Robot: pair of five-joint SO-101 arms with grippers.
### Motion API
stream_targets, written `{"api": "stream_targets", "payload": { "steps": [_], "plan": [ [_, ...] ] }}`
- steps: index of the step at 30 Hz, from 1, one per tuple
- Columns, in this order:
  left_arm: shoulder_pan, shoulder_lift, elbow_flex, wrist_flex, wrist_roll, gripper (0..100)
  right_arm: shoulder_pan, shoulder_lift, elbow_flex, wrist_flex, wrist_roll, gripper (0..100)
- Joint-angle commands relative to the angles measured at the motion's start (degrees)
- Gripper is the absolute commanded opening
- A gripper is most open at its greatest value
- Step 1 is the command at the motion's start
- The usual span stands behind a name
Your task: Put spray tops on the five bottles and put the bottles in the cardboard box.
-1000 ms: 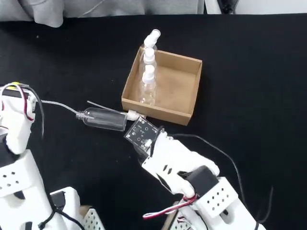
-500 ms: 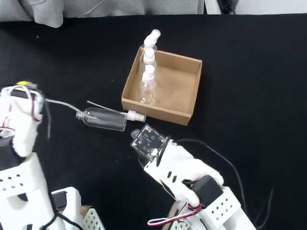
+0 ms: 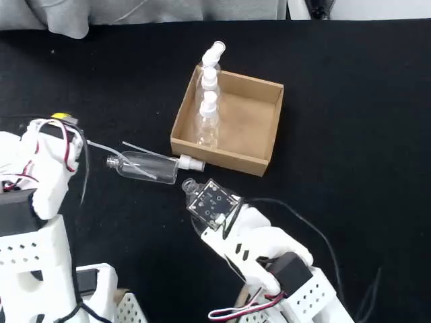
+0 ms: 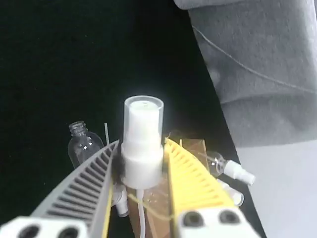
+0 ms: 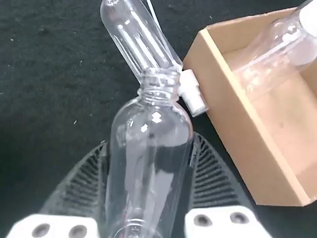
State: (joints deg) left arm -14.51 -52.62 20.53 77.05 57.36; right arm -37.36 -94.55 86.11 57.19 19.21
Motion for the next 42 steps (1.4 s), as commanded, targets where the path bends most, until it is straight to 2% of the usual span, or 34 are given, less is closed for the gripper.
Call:
{"api": "stream_targets", "payload": {
  "steps": [1,13,19,26,31,42],
  "plan": [
    [2.51,-1.32,-0.84,-0.88,-1.14,3,1.14,-1.8,-0.04,-2.46,0.09,5.7],
    [2.77,-1.32,0.57,-1.23,-1.14,3,1.05,-2.68,1.1,-2.46,4.57,5.6],
    [2.77,-1.32,0.75,-1.23,-1.14,3,-2.99,-3.38,2.24,-2.64,4.66,5.6],
    [2.86,-1.23,0.84,-0.88,-1.14,3,-3.52,-3.38,4.88,-6.77,8.09,5.6],
    [5.93,-1.41,3.12,-1.23,-1.32,3,-3.52,-3.56,4.79,-6.95,8.09,5.6],
    [5.32,-1.32,5.49,-3.08,-1.32,3,-3.52,-13.32,8.13,-6.86,8.26,5.6]
  ]
}}
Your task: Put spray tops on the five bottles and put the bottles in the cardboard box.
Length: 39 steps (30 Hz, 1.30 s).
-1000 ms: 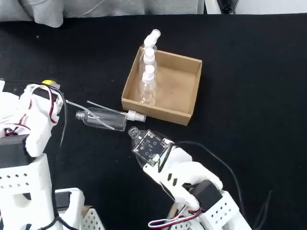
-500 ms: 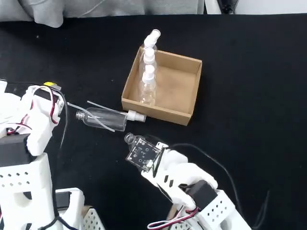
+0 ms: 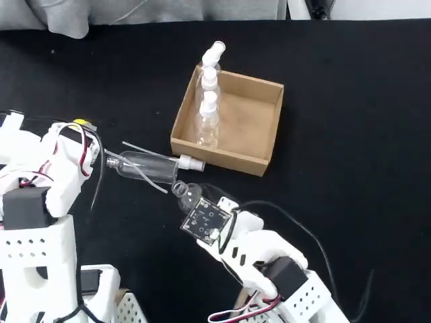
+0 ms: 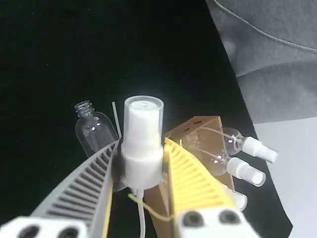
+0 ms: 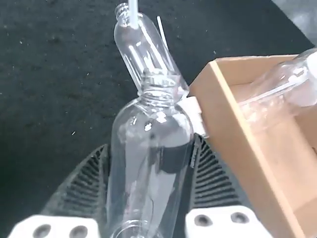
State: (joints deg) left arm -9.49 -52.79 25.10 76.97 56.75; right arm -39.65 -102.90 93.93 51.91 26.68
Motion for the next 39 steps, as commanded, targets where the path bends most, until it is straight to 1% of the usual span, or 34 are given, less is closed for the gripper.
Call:
{"api": "stream_targets", "payload": {
  "steps": [1,4,7,13,17,25,29,32,36,39],
  "plan": [
    [0.31,-1.23,1.98,-4.04,-0.7,3,-1.23,-6.11,0.84,-1.49,1.32,5.6],
    [0.31,-1.23,4.7,-6.24,-0.7,3,-1.23,-8.84,2.24,-1.23,5.19,5.0],
    [0.22,-1.23,5.14,-6.33,-0.7,3,-1.23,-9.63,2.24,-1.41,6.42,2.0],
    [0.22,-1.23,5.49,-6.42,-0.7,3,-1.23,-9.63,2.24,-1.49,6.42,1.7],
    [0.31,-1.23,5.76,-6.33,-2.73,3,-1.23,-9.63,2.24,-1.67,6.51,1.7],
    [0.31,-1.23,10.77,-10.73,-2.64,3,-1.23,-9.63,2.24,-5.71,5.89,1.7],
    [0.31,-1.23,11.03,-11.16,-2.64,3,-1.32,-9.63,2.24,-6.51,5.89,1.7],
    [0.31,-1.23,11.03,-11.16,-2.46,3,-1.32,-9.63,2.24,-6.51,6.07,1.7],
    [0.31,-1.23,11.03,-11.16,0.35,3,-1.32,-9.63,2.24,-6.51,6.33,1.7],
    [0.31,-1.23,11.03,-11.25,0.53,3,-1.32,-9.63,2.24,-6.51,6.33,1.7]
  ]
}}
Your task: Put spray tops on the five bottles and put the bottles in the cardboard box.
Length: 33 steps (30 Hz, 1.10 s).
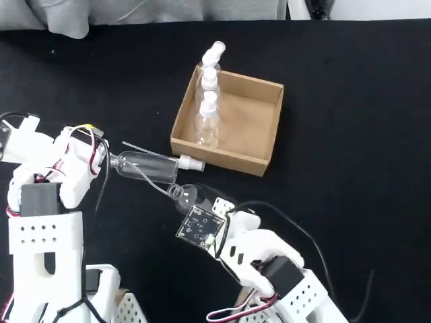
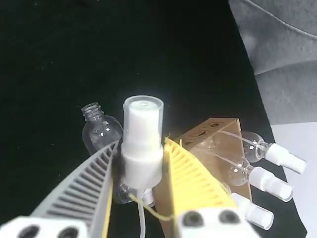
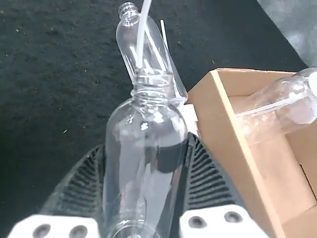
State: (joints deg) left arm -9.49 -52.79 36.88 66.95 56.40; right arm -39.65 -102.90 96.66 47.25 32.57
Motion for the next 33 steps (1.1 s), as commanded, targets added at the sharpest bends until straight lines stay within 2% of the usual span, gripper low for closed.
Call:
{"api": "stream_targets", "payload": {
  "steps": [1,5,10,17,23,30,33],
  "plan": [
    [0.31,-1.23,-0.75,-1.23,0.97,3,-1.32,-9.63,-0.48,-1.85,0.44,1.7],
    [0.31,-1.23,-0.04,-2.55,0.97,3,-1.32,-9.63,-0.48,-1.85,0.44,1.7],
    [0.84,-1.23,4.0,-7.91,0.97,3,-1.32,-9.63,-0.48,-1.67,0.44,1.7],
    [1.19,-1.23,4.26,-7.65,0.7,3,-1.32,-9.63,-0.48,-1.58,0.44,1.7],
    [7.16,-1.23,4.0,-4.92,-1.58,3,-1.14,-9.63,-0.48,-1.41,-0.09,1.5],
    [7.96,-1.23,4.44,-4.84,-1.76,3,-1.05,-9.63,-0.4,-1.41,-0.18,1.5],
    [8.04,-1.23,4.53,-4.75,-1.76,3,-0.97,-9.63,-0.4,-1.41,-3.34,1.5]
  ]
}}
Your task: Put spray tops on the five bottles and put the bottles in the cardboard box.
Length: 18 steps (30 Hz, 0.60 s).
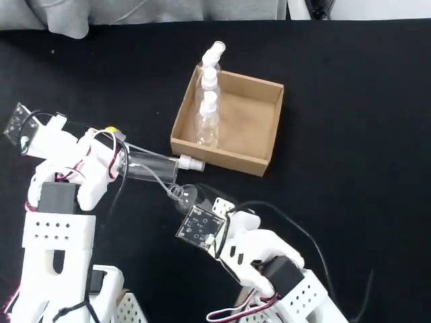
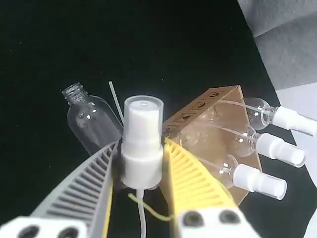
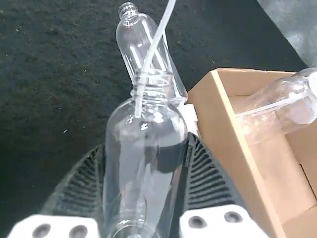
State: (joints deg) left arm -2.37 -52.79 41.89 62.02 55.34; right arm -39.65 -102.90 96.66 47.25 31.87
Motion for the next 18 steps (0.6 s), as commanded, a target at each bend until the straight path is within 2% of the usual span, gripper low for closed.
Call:
{"api": "stream_targets", "payload": {
  "steps": [1,9,18],
  "plan": [
    [0.92,-1.23,-0.48,0.18,-0.7,3,-0.97,-9.63,-0.4,-1.41,-3.34,1.5],
    [5.32,-1.23,1.71,0.0,-0.88,3,-0.97,-9.63,-0.4,-1.41,-4.31,1.8],
    [5.93,-1.23,2.07,0.0,-0.88,3,-1.05,-9.63,-0.4,-1.41,-4.31,1.8]
  ]
}}
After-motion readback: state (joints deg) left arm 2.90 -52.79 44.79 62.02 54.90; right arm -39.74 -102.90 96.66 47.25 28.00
